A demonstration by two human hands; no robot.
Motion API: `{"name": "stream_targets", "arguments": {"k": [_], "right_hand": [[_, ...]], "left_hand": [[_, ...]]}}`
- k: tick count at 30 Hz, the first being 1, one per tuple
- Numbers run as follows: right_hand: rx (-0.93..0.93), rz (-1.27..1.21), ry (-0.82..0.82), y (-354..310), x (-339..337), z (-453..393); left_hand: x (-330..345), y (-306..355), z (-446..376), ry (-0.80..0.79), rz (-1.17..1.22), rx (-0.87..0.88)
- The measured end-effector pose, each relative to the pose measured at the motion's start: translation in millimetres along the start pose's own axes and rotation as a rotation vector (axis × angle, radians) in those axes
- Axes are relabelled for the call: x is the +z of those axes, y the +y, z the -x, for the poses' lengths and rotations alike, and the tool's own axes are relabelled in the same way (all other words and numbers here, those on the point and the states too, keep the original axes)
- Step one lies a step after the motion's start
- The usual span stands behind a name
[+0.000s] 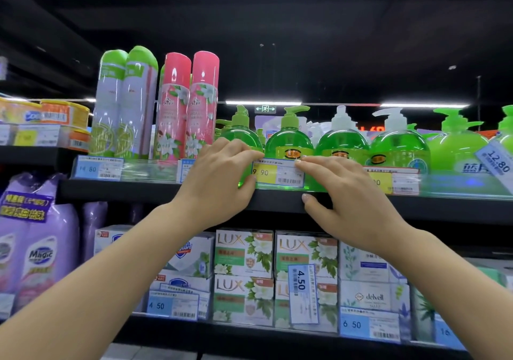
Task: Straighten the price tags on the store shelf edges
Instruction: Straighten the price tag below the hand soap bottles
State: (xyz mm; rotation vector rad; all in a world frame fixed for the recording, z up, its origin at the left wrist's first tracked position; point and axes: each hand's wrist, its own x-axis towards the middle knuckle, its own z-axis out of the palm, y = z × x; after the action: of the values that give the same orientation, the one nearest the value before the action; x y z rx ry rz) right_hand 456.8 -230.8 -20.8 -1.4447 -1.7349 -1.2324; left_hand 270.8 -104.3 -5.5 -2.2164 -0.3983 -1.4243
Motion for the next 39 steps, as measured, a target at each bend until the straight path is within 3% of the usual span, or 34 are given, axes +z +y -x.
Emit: {"name": "stream_targets", "arguments": {"k": [24,31,39], "right_hand": [[-0.035,-0.004,-0.085,5,-2,10],[0.024,-0.005,0.024,14,-40,33],[0.254,0.134,-0.063,34,-76,68]], "left_hand": [[-7,12,6,-0.071,-0.053,-0.049],[-15,26,5,-0.017,0.051,0.014],[-9,60,-6,-0.046,0.216,0.11]]}}
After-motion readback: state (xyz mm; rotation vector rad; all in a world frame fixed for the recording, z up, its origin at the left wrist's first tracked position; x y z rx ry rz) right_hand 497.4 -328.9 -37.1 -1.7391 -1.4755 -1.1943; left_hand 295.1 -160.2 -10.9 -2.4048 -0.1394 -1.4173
